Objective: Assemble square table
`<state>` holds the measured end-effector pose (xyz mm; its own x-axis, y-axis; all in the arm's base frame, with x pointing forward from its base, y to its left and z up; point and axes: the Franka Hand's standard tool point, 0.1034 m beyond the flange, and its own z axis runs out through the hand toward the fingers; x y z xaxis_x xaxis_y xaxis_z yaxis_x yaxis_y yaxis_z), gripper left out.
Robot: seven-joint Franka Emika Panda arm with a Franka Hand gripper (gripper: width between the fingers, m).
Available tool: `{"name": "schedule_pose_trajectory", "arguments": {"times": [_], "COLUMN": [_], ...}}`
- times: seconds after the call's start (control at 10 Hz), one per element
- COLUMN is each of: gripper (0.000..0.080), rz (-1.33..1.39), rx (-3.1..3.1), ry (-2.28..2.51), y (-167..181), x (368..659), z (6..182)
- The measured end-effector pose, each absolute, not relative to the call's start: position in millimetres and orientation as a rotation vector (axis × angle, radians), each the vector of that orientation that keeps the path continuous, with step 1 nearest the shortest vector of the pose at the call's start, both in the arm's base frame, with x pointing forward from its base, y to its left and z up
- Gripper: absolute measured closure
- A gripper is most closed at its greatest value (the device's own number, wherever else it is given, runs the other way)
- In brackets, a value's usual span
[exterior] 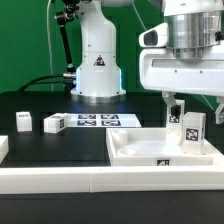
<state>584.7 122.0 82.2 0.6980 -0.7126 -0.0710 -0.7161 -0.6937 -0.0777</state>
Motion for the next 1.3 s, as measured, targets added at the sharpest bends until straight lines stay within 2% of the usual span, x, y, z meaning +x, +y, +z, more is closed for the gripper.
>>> {"name": "schedule_pose_trajectory", "arguments": {"times": [0.5,0.7,0.8,1.0,1.3], "gripper": [0.0151,0.0408,0.0512,0.0512,0.0512], "rz": [0.029,0.03,0.03,0.03,0.045], "rx": [-2.948,-2.945,-2.94,-2.94,-2.832], "ry": [0.735,0.745,0.765,0.767,1.098], "y": [121.3,121.4,121.4,121.4,122.0], "x": [584.8,584.8,584.9,584.9,584.9], "z": [82.1,82.1,82.2,82.2,82.0]}}
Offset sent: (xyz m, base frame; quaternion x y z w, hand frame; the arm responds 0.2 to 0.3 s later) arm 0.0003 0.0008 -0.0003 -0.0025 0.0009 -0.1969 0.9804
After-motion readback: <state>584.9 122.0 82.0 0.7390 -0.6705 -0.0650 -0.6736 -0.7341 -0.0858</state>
